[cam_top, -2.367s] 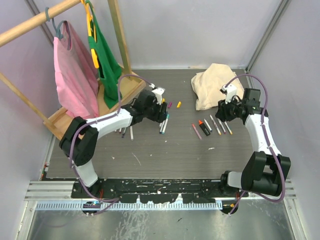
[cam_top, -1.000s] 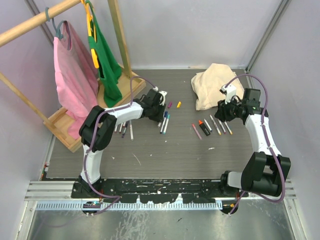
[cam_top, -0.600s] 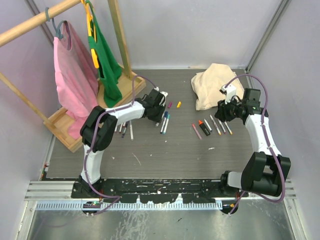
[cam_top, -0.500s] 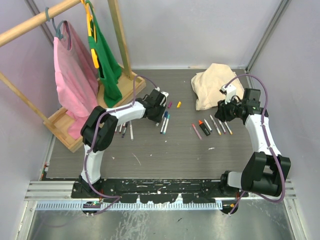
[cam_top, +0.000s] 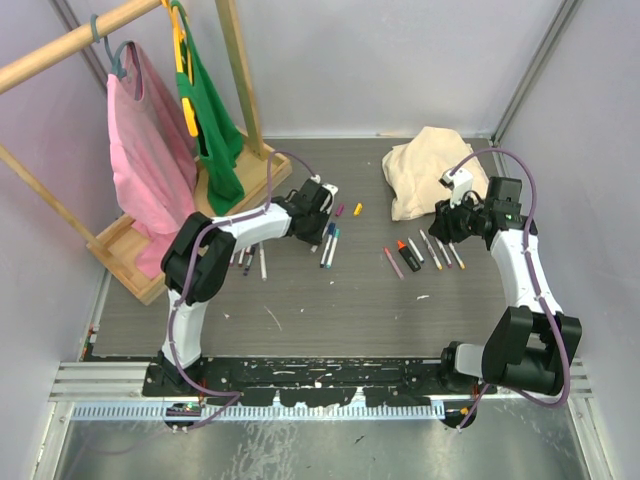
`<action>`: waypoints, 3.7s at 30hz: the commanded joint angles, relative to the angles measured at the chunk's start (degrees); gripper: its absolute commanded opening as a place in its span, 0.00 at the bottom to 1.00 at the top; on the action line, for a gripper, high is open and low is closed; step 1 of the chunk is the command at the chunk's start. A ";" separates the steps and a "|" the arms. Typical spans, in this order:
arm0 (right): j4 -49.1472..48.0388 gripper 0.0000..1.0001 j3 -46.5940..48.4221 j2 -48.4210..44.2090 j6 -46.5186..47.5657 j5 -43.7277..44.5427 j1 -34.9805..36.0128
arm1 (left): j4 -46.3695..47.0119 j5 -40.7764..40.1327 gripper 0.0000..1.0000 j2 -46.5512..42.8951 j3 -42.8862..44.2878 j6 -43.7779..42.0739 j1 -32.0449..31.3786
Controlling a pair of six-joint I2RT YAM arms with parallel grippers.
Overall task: Open the pen caps
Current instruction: Pick up the pen from the center of the board.
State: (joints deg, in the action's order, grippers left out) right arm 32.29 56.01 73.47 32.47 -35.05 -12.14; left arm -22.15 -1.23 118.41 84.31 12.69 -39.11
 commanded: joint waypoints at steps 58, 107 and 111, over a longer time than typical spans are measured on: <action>-86.46 0.72 -28.03 -17.05 -82.95 -33.63 12.33 | 99.69 -9.87 0.00 -27.67 -44.25 15.48 -26.33; -30.87 0.02 -11.27 -14.40 -38.58 -41.35 15.60 | 55.32 -4.25 0.98 -51.87 -44.73 6.18 -24.30; -29.90 0.02 -11.19 -14.72 -37.00 -42.14 15.57 | 54.01 1.02 0.98 -54.18 -43.56 10.74 -20.01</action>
State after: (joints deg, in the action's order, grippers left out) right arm -0.86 42.09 59.29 -9.47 -74.72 3.27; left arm 39.29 -5.32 66.04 38.48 21.65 -62.98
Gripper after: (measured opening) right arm 0.225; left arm 0.982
